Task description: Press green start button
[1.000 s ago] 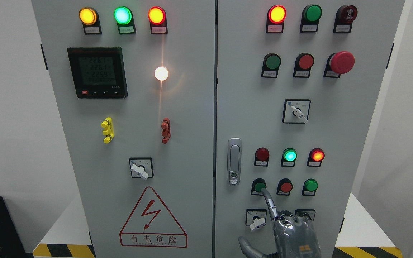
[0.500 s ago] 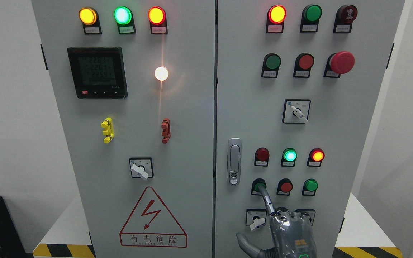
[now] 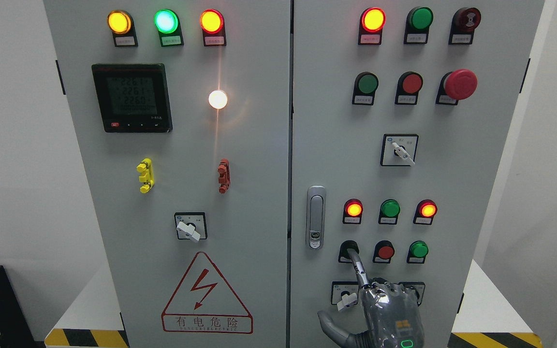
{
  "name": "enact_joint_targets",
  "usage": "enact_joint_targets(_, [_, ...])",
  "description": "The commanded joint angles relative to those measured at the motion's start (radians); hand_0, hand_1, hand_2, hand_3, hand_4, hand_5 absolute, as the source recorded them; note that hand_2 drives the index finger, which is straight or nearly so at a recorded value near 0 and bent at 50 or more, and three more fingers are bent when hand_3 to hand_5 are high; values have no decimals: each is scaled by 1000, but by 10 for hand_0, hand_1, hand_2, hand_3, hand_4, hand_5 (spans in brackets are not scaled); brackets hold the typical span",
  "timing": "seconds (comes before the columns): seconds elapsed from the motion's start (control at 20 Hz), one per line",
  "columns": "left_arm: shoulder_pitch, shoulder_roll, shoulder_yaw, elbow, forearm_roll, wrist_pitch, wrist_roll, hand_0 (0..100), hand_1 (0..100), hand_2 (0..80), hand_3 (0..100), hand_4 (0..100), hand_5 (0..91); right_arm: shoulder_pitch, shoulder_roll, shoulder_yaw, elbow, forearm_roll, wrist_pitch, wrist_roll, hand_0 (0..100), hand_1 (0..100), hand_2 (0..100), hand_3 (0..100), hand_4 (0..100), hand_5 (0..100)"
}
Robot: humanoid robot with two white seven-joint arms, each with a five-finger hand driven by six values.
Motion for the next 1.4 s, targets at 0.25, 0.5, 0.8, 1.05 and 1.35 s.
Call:
enact_joint_targets(0.25, [0,0,0,-28,0,-1,-1,120,556,0,0,0,0,-6,1,-1,23,-2,6,7,83,248,0,913,877,1000])
enact_joint_targets(0.5, [0,0,0,-28,0,-1,0,120,556,0,0,0,0,4,2,-1,-4,-11,-2,7,91,247,0,913,877,1000])
enact_joint_targets(0.8, [0,0,0,-28,0,-1,-1,120,556,0,0,0,0,35,2,1,-58,-17,-15,8,113,251,0,913,874,1000])
enact_joint_targets(1.05, [0,0,0,-28,0,-1,0,120,556,0,0,0,0,62,2,-1,-109,-37,-44,7,132,252,0,910,867,1000])
enact_joint_targets(1.35, [0,0,0,-28,0,-1,0,120,556,0,0,0,0,116,1,-27,-184,-239,-69,11,157,236,0,887,843,1000])
